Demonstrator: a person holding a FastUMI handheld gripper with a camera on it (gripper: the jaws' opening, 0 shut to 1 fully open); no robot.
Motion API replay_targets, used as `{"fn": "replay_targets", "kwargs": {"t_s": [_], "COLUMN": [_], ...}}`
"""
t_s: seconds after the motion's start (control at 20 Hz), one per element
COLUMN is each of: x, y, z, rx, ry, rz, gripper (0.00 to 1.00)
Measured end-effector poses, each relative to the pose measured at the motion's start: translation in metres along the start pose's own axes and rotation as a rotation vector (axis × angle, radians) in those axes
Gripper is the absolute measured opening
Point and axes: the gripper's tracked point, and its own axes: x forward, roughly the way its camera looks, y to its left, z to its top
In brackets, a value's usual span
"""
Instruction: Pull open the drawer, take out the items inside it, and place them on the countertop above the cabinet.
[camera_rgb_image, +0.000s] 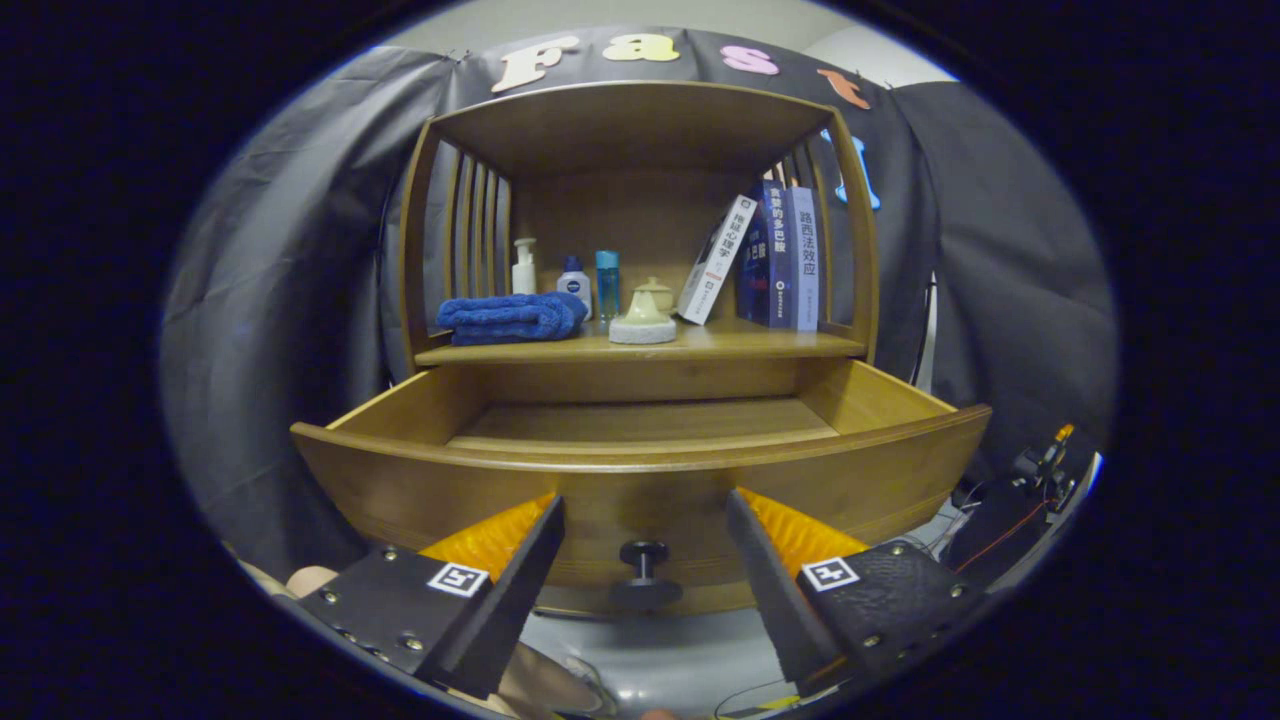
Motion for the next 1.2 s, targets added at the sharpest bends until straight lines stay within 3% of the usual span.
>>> {"fn": "replay_targets", "kwargs": {"t_s": [0.4,1.2], "x": [0.021,0.125], "y": [0.001,0.007], "z": [0.015,0.037], "rx": [-0.009,-0.008], "ry": [-0.053,-0.101], "rz": [0.007,0.007], "gripper": [0.98,0.99]}}
